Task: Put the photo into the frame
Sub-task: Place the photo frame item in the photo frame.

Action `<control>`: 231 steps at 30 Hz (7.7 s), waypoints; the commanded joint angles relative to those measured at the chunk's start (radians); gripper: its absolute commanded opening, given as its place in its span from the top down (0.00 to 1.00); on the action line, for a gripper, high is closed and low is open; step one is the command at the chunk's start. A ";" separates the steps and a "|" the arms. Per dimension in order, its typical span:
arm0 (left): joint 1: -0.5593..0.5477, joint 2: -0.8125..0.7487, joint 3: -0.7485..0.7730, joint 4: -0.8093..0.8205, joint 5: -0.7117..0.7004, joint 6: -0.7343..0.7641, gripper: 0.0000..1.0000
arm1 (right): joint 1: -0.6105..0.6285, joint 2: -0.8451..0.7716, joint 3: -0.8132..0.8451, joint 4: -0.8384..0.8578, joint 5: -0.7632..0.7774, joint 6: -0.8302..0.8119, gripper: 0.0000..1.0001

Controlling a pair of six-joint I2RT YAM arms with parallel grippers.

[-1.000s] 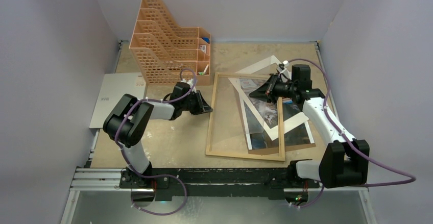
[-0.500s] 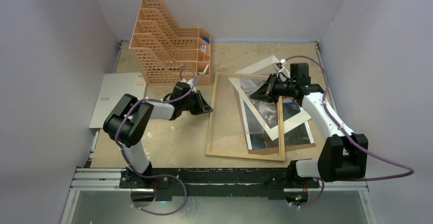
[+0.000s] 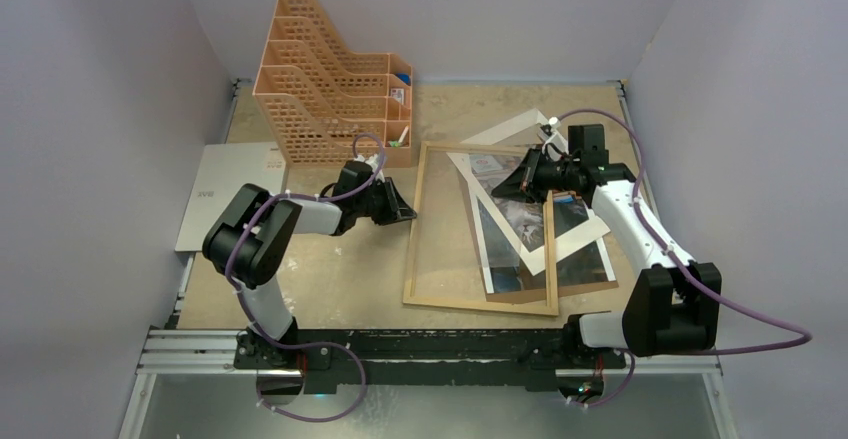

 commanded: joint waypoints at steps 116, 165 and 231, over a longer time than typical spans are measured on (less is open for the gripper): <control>-0.007 0.065 0.000 -0.047 -0.053 0.055 0.73 | -0.017 0.094 -0.031 -0.035 0.214 -0.256 0.67; -0.001 0.102 0.263 -0.433 -0.098 0.286 0.64 | -0.044 0.136 -0.395 0.399 0.093 -0.209 0.67; -0.005 0.089 0.234 -0.410 -0.178 0.260 0.66 | -0.035 0.074 -0.604 0.627 -0.015 -0.072 1.00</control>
